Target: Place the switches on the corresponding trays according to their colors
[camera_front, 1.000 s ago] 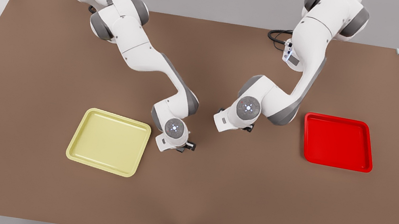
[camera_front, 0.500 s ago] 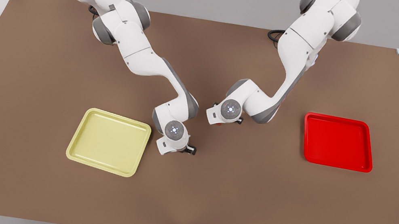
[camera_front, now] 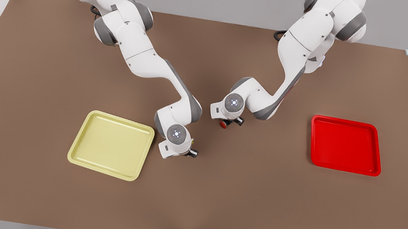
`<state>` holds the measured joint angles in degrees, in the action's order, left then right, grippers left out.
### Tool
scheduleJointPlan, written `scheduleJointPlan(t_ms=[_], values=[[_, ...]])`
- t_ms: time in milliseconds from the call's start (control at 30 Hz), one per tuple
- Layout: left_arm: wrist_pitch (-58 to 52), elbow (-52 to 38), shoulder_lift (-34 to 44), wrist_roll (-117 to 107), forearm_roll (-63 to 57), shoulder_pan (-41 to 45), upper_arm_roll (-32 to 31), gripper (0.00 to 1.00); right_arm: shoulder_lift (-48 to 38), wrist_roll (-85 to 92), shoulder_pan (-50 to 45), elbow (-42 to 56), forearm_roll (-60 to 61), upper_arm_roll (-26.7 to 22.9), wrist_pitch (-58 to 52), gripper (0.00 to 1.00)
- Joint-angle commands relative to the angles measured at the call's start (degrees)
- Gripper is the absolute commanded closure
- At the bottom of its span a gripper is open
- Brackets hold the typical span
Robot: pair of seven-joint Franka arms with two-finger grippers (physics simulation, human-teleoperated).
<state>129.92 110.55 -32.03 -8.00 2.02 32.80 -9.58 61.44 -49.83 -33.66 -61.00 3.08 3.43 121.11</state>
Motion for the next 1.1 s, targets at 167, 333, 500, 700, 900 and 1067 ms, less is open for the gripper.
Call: scheduleJointPlan(t_ms=[167,333,500,700,900,1067], values=[[6.0,5.2,2.4,1.3,-0.9,-1.5,-0.1,0.01,-0.1,0.0,0.0,0.0,0.0,0.0,-0.1,0.45],[5.7,5.5,2.8,-0.5,-0.4,-1.9,-1.9,0.00,0.0,0.2,0.0,0.0,0.0,-0.1,-0.1,0.45],[5.3,5.9,2.5,0.6,-0.4,-2.1,-2.6,0.01,0.0,0.4,0.0,-0.1,-0.1,-0.2,-0.1,0.45],[2.4,7.1,3.6,0.6,-0.9,-1.9,-2.5,0.01,-0.1,1.4,0.0,-0.1,-0.1,-0.1,-0.2,0.48],[3.3,4.5,1.2,1.8,-1.8,-1.9,-2.6,0.01,-1.1,1.5,1.1,-0.1,0.1,0.0,-0.4,0.48],[4.4,4.2,0.0,2.6,-1.8,-2.3,-2.6,0.03,-12.6,7.2,15.9,-10.1,0.1,0.4,-2.5,0.48]])
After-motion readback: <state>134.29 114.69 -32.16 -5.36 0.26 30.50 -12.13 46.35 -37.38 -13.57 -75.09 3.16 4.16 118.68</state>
